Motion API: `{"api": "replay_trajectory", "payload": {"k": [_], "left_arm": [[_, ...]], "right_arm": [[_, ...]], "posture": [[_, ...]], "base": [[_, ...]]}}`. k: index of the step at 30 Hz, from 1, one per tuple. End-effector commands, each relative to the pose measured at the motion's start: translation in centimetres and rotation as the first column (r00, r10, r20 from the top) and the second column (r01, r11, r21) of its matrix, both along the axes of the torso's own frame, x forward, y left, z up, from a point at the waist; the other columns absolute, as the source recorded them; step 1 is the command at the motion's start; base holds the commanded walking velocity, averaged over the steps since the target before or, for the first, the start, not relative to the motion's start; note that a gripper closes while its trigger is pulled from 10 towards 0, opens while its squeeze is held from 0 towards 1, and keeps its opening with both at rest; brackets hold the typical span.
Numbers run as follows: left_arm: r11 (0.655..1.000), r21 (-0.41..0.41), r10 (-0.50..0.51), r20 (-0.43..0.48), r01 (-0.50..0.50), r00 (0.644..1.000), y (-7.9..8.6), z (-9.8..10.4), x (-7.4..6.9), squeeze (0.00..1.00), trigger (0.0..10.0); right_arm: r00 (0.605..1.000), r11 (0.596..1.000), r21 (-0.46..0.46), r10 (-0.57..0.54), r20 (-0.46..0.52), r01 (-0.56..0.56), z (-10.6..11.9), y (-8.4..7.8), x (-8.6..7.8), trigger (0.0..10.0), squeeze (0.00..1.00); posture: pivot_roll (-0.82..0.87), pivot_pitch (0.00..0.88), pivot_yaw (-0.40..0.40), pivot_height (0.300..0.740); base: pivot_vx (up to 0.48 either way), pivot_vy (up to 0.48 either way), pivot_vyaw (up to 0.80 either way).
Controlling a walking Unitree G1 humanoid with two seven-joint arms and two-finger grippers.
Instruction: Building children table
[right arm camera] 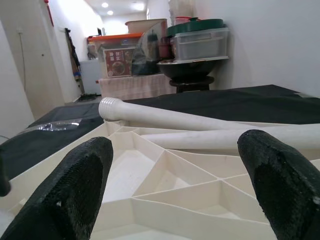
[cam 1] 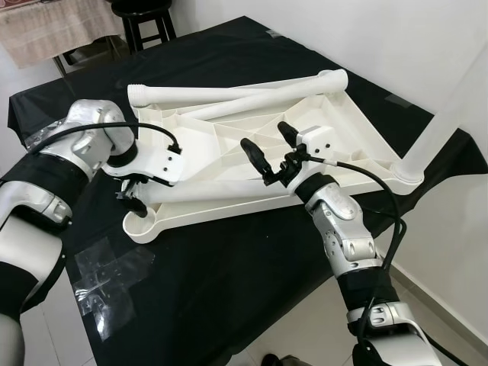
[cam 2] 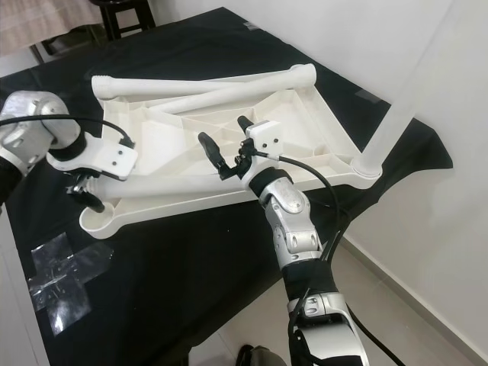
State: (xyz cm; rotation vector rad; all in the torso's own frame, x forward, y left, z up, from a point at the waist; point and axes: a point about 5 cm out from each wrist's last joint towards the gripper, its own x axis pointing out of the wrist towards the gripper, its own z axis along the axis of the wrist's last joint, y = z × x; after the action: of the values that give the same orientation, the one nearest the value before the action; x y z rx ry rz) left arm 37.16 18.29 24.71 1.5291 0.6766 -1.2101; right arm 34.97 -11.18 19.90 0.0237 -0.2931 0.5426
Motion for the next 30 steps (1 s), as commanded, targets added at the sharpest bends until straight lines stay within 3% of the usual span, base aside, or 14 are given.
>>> {"api": "replay_trajectory", "payload": {"k": [1, 10, 16, 22, 23, 24, 30], "left_arm": [[0.999, 0.031, -0.023, -0.013, 0.024, 1.0, -0.2, -1.0, 0.0, 0.0, 0.0], [0.998, 0.016, -0.058, -0.032, 0.058, 0.998, -0.7, -2.0, 0.2, 0.0, 0.0], [0.995, -0.097, -0.011, 0.055, 0.016, 0.998, -0.9, -0.7, 0.9, 0.0, 0.0], [0.974, -0.217, 0.093, 0.136, -0.062, 0.986, 0.1, 0.8, 1.6, 0.0, 0.0], [0.945, -0.311, 0.152, 0.152, -0.099, 0.977, 0.5, 1.4, 1.8, 0.0, 0.0], [0.945, -0.311, 0.152, 0.152, -0.099, 0.977, 0.5, 1.4, 1.8, 0.0, 0.0], [0.842, -0.524, 0.218, 0.113, -0.128, 0.969, 0.8, 2.2, 1.8, 0.0, 0.0]], "right_arm": [[1.0, 1.0, 0.003, 0.001, 0.009, -0.001, 0.2, 0.1, 0.1, 10.0, 0.0], [1.0, 1.0, 0.006, 0.008, 0.02, -0.008, 0.5, 0.6, 0.0, 10.0, 0.0], [1.0, 1.0, 0.006, -0.001, 0.024, 0.001, 0.5, 0.5, 0.0, 10.0, 0.0], [0.999, 1.0, 0.027, 0.0, 0.045, -0.001, 1.2, 0.2, 0.1, 10.0, 0.0], [0.998, 0.998, 0.055, 0.014, 0.059, -0.017, 1.7, 0.1, 0.1, 10.0, 0.0], [0.998, 0.998, 0.055, 0.014, 0.059, -0.017, 1.7, 0.1, 0.1, 10.0, 0.0], [0.991, 0.977, 0.177, 0.103, 0.081, -0.116, 3.0, 0.1, -0.4, 10.0, 0.0]], "posture": [[0.12, 0.119, 0.011, 0.74], [0.11, 0.122, 0.022, 0.74], [0.11, 0.126, 0.021, 0.74], [0.12, 0.128, 0.013, 0.74], [0.12, 0.128, 0.011, 0.74], [0.12, 0.128, 0.011, 0.74], [0.13, 0.127, 0.001, 0.74]], "base": [[0.0, 0.0, 0.0], [0.0, 0.0, 0.0], [0.0, 0.0, 0.0], [0.0, 0.0, 0.0], [0.0, 0.0, 0.0], [0.0, 0.0, 0.0], [0.0, 0.0, 0.0]]}}
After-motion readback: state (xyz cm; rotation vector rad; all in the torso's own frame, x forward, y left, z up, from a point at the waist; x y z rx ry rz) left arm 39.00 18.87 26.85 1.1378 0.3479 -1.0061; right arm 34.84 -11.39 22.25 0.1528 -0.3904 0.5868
